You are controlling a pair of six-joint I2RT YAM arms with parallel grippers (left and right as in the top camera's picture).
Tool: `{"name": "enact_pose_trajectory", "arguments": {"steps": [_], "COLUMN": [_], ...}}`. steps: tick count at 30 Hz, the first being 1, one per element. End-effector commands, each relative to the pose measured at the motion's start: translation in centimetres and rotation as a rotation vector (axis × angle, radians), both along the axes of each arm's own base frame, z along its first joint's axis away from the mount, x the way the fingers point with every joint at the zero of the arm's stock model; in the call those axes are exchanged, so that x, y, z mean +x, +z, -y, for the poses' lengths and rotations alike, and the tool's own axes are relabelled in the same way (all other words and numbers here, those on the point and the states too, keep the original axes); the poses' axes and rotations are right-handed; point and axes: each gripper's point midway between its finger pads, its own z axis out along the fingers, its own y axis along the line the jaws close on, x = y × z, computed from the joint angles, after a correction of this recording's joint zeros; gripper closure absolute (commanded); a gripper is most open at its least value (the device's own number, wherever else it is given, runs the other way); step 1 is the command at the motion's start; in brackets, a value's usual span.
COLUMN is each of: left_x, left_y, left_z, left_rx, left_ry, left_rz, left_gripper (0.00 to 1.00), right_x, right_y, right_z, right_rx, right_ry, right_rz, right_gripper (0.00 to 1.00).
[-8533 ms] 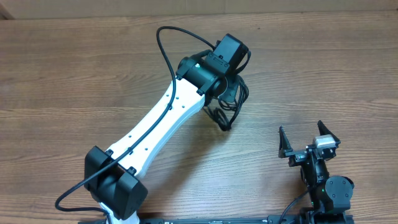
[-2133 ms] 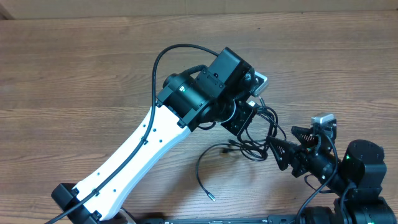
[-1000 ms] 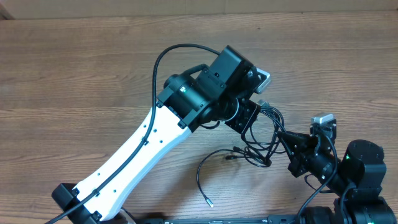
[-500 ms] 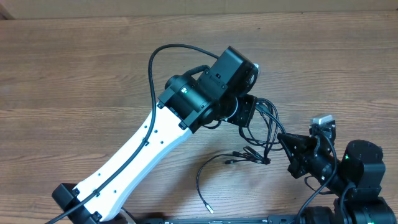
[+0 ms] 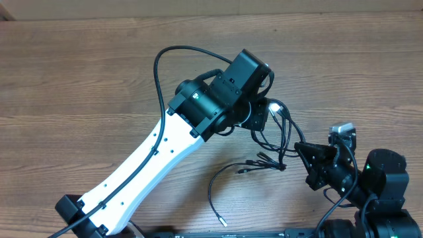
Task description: Untangle cables
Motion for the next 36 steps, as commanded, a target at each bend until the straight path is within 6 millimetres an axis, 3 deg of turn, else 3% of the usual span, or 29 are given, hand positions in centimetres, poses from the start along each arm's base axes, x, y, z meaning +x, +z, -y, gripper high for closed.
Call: {"name": "enact_pose_trajectory", "arguments": {"steps": [1,19,28,29,34,36], "left_x": [1.2,1.6,2.1,2.1,2.1,2.1], "left_y": [1.4,0.7,0.5,0.5,0.5,0.5], "left_z": [-0.8,-2.6,-3.5,-3.6,-3.6,-3.6], "left_rx": [-0.011,-0.020,0.006,0.008,0.012,0.014], "left_ry": [0.091,0.370,0.434,0.435,0.435,0.432], "left_rz": [0.043,-0.057,-0.039,-0.037,-0.037,-0.036], "left_gripper": [0.96,0.96,0.96,0.96,0.96,0.96], "right_x": [-0.2,0.1,1.0,1.1,1.2,1.2], "right_y": [0.4,0.8,0.6,0.5,0.4,0.4], "right_z": [-0.2,-0.1,1.3,1.5,1.8,1.8], "right_rx": [0.008,0.037,0.073,0.071,0.063,0.063], "right_ry": [0.007,-0.014,-0.153,-0.169,-0.183,-0.183], "right_rz": [0.006,0.001,-0.043,-0.045,-0.044,-0.044], "right_gripper": [0.96,0.96,0.96,0.92,0.37,0.26]}}
